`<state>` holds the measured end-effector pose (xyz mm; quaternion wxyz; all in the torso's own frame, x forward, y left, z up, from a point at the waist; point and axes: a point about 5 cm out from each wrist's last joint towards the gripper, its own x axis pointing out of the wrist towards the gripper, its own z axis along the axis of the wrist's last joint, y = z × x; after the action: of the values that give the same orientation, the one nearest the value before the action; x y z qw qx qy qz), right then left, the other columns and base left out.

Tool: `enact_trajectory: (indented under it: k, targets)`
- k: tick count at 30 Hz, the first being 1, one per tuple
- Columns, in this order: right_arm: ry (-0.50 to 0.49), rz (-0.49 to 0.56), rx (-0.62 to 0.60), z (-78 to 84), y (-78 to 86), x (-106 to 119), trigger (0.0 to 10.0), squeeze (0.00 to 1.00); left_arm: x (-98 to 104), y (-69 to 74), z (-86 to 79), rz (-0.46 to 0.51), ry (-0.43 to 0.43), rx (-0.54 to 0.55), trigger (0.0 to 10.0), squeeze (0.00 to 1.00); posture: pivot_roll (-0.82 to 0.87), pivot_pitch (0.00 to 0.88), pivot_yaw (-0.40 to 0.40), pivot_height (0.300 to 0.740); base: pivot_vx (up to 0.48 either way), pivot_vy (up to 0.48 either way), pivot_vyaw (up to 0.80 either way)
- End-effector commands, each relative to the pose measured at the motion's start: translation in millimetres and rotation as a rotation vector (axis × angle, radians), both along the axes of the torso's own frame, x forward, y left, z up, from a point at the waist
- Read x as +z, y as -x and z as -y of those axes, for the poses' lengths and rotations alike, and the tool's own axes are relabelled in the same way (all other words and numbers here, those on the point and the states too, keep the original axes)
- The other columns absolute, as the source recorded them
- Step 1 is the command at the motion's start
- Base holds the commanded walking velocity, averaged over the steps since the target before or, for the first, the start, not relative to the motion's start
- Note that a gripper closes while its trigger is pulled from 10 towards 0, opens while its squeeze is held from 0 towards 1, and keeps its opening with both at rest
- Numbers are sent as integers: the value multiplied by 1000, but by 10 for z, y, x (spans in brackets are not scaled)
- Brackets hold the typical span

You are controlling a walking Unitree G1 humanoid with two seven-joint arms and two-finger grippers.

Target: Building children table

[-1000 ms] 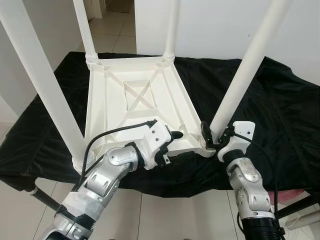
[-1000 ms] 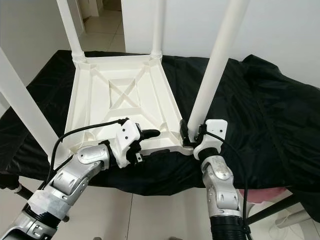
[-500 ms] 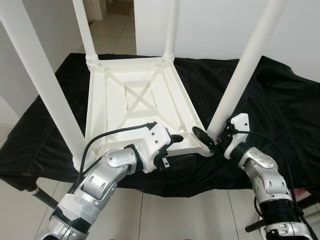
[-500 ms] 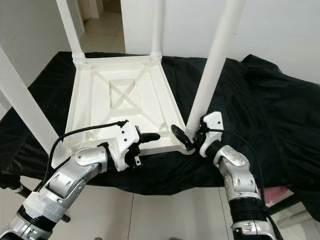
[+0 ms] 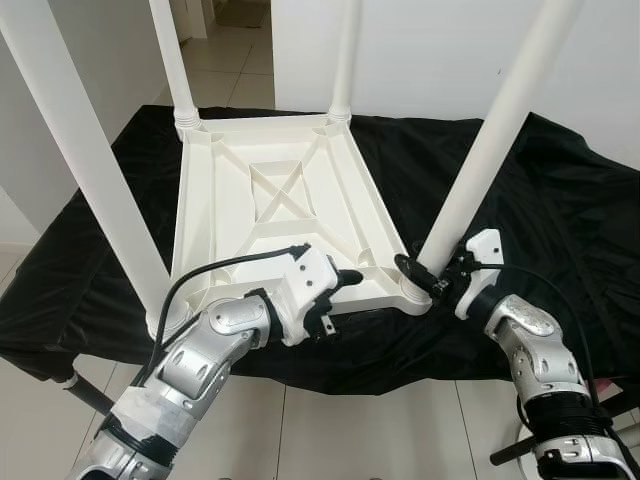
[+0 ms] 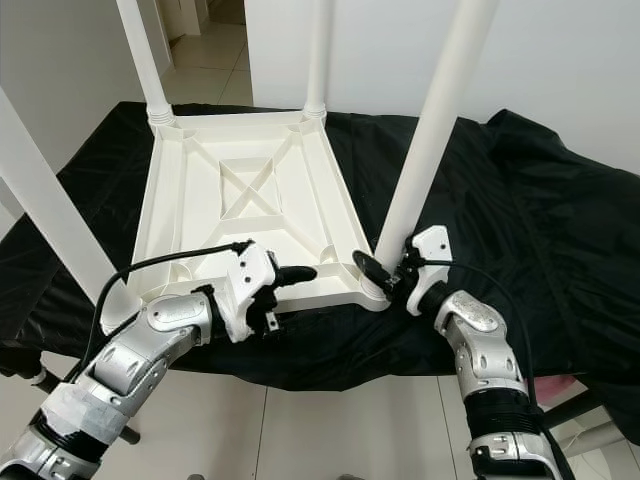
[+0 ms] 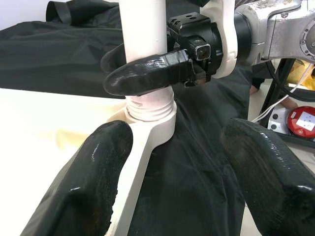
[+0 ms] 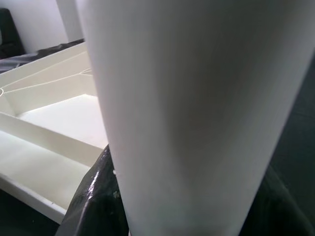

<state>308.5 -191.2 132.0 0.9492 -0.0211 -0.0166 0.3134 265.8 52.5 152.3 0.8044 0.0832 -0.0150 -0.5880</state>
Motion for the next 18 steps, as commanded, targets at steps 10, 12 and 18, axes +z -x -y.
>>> enact_trajectory:
  k: [10,12,18]
  targets:
    - [-8,-47,-284,-23,56,-163,10000,0,-32,72,21,-26,-16,-101,10000,0,-68,0,-27,740,0,0,0]
    - [-66,-66,-452,-48,111,-187,10000,0,-45,83,26,-34,-8,-91,10000,0,-70,0,-31,740,0,0,0]
    - [-125,-95,-600,-155,192,-224,10000,0,-51,81,25,-40,2,-76,10000,0,-71,0,-36,740,0,0,0]
